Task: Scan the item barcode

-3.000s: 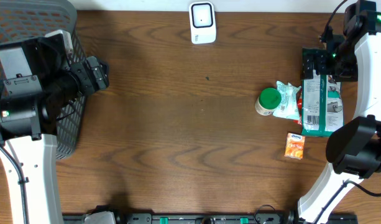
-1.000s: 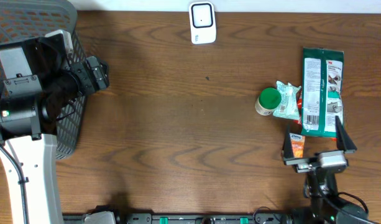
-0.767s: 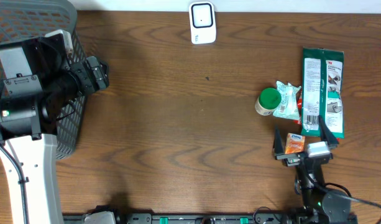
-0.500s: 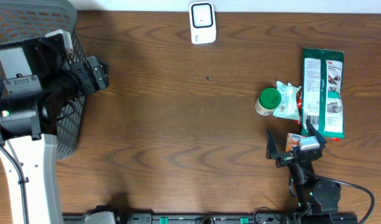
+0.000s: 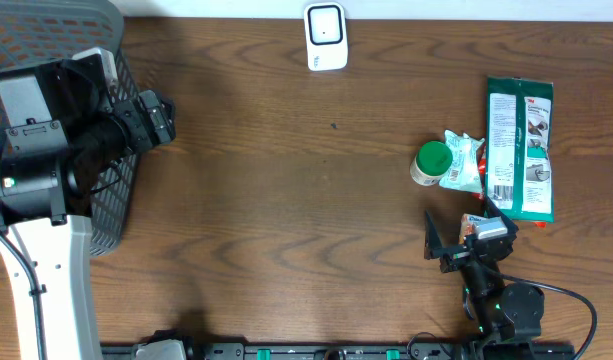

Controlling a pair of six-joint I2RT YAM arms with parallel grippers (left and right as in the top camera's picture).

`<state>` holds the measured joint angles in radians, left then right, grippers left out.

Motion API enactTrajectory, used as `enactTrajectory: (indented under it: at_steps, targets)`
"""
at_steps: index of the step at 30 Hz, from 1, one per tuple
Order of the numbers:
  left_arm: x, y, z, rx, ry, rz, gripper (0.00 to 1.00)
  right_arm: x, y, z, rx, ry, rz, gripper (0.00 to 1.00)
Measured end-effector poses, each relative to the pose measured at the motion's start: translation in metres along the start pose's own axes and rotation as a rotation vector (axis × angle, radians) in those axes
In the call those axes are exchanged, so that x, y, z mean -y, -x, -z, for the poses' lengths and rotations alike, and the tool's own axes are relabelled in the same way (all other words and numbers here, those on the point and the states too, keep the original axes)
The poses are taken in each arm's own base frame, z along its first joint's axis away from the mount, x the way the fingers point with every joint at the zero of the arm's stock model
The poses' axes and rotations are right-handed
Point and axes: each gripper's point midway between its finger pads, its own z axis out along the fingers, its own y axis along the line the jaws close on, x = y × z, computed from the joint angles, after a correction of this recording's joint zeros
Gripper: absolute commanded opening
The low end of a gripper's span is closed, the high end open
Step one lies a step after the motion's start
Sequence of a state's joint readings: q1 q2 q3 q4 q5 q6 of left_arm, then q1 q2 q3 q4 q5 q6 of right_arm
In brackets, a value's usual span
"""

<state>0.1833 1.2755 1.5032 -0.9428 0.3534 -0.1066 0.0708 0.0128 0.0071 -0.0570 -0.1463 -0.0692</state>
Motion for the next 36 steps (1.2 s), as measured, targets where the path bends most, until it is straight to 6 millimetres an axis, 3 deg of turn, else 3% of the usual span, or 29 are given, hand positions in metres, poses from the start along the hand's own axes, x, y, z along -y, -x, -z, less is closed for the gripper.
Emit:
enactTrajectory:
  at_steps: [11, 14, 19, 22, 26, 28, 36]
  targets:
    - [0.000, 0.000, 0.000, 0.000, 0.000, 0.000, 0.90, 0.000, 0.000, 0.000, 0.000, 0.000, 0.000, 0.99]
    - [0.003, 0.001, 0.009, 0.024, -0.004, -0.007, 0.90, 0.000, 0.000, 0.000, 0.000, 0.000, 0.000, 0.99]
    - [0.027, 0.003, 0.084, 0.224, -0.039, -0.070, 0.90, 0.000, 0.000, 0.000, 0.000, 0.000, 0.000, 0.99]
    - [0.039, -0.009, 0.139, 0.362, -0.047, -0.109, 0.90, 0.000, 0.000, 0.000, 0.000, 0.001, 0.000, 0.99]
    - [0.051, -0.031, 0.192, 0.499, -0.065, -0.149, 0.90, 0.000, 0.000, 0.000, 0.000, 0.001, 0.000, 0.99]
    - [0.053, -0.041, 0.209, 0.542, -0.069, -0.160, 0.90, 0.000, 0.000, 0.000, 0.001, 0.002, 0.000, 0.99]
    - [0.047, -0.102, 0.239, 0.569, -0.046, -0.158, 0.90, -0.001, 0.000, 0.000, 0.001, 0.004, 0.000, 0.99]
